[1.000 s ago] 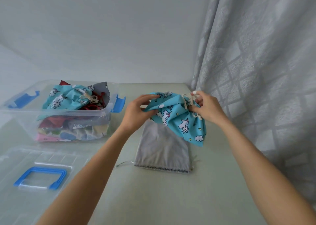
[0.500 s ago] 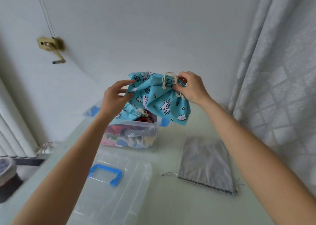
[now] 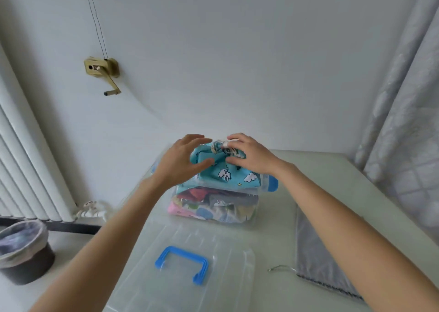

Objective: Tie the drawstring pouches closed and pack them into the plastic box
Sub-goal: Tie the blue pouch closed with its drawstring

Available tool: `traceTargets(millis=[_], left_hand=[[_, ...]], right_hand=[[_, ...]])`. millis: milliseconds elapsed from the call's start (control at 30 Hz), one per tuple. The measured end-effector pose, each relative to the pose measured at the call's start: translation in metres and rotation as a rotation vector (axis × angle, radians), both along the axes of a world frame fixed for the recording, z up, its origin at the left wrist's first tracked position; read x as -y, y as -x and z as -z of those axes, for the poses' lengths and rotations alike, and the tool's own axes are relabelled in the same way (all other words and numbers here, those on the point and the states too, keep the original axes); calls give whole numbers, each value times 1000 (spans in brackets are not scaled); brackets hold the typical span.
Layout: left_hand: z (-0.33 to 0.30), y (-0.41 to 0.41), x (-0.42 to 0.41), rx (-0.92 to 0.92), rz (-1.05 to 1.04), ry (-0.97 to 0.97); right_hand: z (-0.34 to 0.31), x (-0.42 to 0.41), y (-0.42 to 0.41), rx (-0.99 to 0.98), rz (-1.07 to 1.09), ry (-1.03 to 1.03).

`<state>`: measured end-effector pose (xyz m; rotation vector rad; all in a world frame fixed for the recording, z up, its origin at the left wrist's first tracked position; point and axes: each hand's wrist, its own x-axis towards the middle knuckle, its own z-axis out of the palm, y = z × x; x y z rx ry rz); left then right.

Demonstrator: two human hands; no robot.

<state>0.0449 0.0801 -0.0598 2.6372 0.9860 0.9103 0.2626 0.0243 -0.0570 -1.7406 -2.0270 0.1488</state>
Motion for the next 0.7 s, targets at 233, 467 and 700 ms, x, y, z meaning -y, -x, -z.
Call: traceTargets(millis=[233,467,700], left_hand=[[10,-29,-21,-315,60,298],[8,-33,-17,-367,13,275],[6,-34,33,-205,-67,-106]], right_hand=[[8,-4,-5,527,95,174],[11,3,2,442,133,178],[-3,69,5,96,162,-151]])
